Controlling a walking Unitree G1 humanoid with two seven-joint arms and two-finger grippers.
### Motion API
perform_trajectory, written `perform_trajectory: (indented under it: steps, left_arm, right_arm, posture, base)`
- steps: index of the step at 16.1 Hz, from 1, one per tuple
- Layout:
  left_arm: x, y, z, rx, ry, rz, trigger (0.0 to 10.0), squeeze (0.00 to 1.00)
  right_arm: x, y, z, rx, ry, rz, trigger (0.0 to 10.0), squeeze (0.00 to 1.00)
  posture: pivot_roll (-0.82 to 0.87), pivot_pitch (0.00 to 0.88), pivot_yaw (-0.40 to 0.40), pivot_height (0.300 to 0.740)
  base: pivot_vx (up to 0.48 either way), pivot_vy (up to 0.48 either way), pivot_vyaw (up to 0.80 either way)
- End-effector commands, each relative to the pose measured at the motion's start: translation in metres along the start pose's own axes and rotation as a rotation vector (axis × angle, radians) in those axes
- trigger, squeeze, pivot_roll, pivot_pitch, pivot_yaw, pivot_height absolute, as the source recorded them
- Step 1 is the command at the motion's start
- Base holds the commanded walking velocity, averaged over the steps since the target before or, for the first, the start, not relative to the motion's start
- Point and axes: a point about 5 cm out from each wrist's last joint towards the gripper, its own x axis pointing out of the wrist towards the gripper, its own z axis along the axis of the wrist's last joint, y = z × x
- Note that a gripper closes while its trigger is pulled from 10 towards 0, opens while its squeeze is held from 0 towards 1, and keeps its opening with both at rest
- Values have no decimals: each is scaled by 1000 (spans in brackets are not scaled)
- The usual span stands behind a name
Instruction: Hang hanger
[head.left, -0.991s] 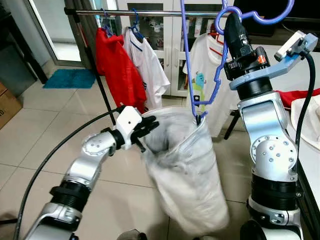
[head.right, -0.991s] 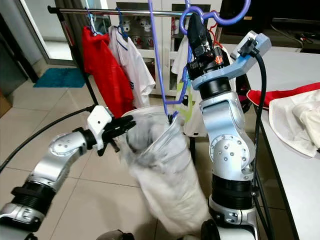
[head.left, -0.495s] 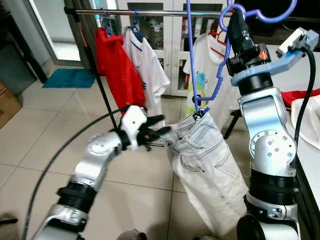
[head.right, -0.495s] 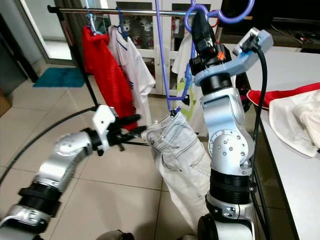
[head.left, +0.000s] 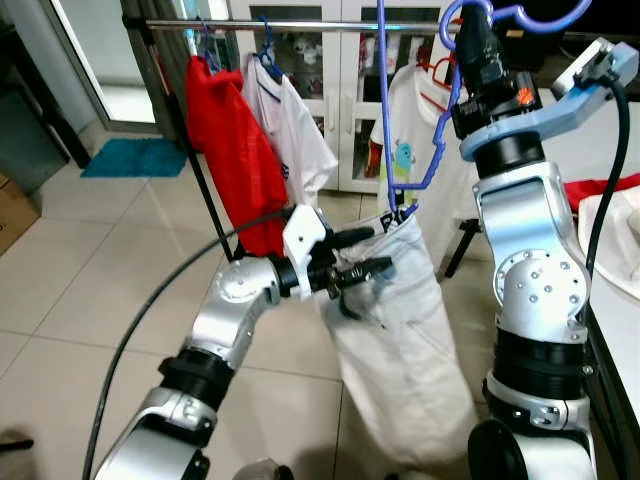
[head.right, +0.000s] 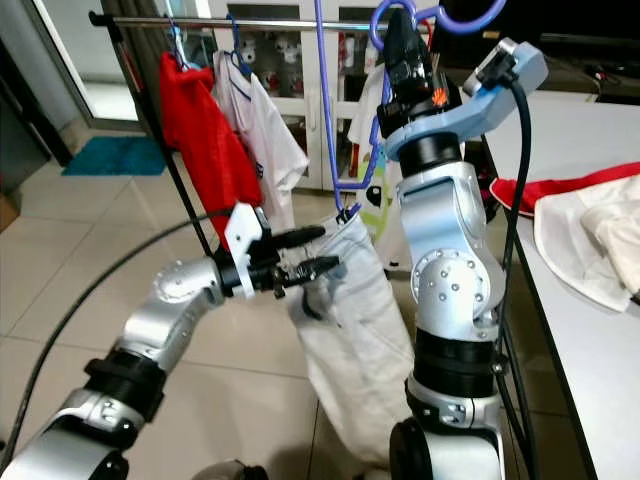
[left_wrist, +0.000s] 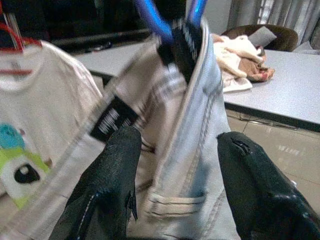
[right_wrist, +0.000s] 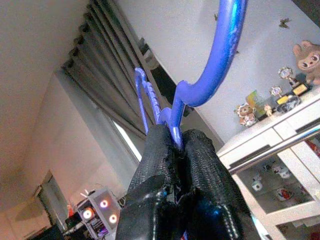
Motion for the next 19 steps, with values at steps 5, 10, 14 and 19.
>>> perform_trajectory:
  steps: [5,10,14,19]
  left_arm:
    - [6,2,-1,-3,4,-54,0,0]
    - [20,1,-2,-11,2,-83,0,0]
    - [21,2,2,-45,-35,-103,0,0]
    - [19,-7,-1,-98,-64,-169,0,0]
  right_arm:
    - [9,16,8,31,-47,42,10000,0]
    - [11,19,7,47,-53,43,10000,0]
    - [11,17,7,46,-58,27,10000,0]
    - [10,11,6,43,-73,-18,10000,0]
  posture:
    - [-154,0,44,740]
    - [-162,0,50,740]
    - [-159,0,52,740]
    - [-152,0,58,740]
  base:
    - [0,0,0]
    - [0,0,0]
    - [0,0,0]
    - [0,0,0]
